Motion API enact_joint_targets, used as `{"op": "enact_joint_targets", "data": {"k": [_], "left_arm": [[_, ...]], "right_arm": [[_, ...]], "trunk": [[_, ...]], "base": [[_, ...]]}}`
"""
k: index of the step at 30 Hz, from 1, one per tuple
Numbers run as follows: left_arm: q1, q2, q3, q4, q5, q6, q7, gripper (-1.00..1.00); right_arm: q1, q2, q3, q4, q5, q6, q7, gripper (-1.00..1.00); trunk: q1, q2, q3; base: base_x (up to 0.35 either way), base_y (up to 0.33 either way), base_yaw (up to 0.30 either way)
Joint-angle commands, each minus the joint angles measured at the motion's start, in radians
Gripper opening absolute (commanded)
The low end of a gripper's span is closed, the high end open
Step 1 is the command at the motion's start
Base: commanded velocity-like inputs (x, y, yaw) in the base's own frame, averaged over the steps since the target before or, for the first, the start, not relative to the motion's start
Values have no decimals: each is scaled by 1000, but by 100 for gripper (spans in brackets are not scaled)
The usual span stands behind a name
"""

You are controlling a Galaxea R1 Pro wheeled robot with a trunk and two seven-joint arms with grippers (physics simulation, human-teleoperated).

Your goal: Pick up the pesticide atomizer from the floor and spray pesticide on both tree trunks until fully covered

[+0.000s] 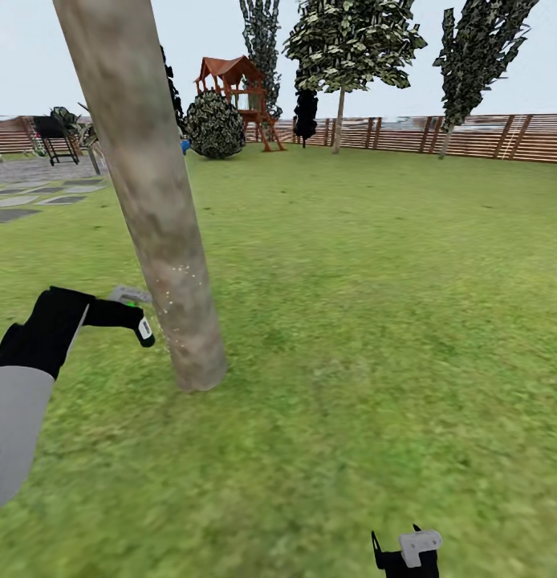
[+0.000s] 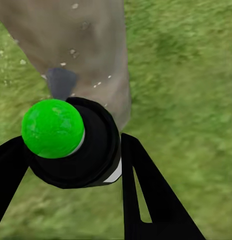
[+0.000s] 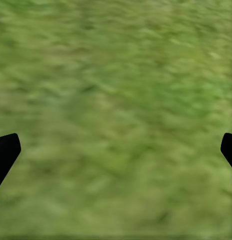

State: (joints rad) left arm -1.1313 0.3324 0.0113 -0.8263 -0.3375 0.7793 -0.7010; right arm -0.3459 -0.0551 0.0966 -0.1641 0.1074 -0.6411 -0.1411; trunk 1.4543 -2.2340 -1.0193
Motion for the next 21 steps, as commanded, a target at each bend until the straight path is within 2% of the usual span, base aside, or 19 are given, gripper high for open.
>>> {"op": "enact_joint_targets", "data": {"k": [1, 4, 6, 7, 10, 17, 18, 21], "left_arm": [[2, 1, 0, 0, 1, -1, 0, -100], [5, 1, 1, 0, 2, -1, 1, -100], [5, 2, 16, 0, 2, -2, 1, -100], [6, 1, 54, 0, 2, -2, 2, -100], [8, -1, 83, 0, -2, -3, 4, -100], [10, -1, 77, 1, -9, 2, 7, -100], [10, 1, 77, 1, -20, 5, 6, -100], [10, 2, 78, 1, -98, 20, 3, -100]], "right_arm": [[0, 0, 0, 0, 0, 0, 0, 100], [-1, 1, 0, 0, 0, 0, 0, 100], [-1, 0, 0, 0, 0, 0, 0, 100], [-1, 0, 0, 0, 0, 0, 0, 100], [-1, 0, 0, 0, 0, 0, 0, 100], [-1, 1, 0, 0, 0, 0, 0, 100], [-1, 1, 0, 0, 0, 0, 0, 100], [0, 1, 0, 0, 0, 0, 0, 100]], "trunk": [[0, 0, 0], [0, 0, 0], [0, 0, 0], [0, 0, 0], [0, 0, 0], [0, 0, 0], [0, 0, 0], [0, 0, 0]], "base": [[0, -28, 0], [0, -208, 0], [3, -256, 0], [59, -267, 0], [97, -270, 0], [120, -271, 0], [120, -271, 42], [47, -271, 199]]}}
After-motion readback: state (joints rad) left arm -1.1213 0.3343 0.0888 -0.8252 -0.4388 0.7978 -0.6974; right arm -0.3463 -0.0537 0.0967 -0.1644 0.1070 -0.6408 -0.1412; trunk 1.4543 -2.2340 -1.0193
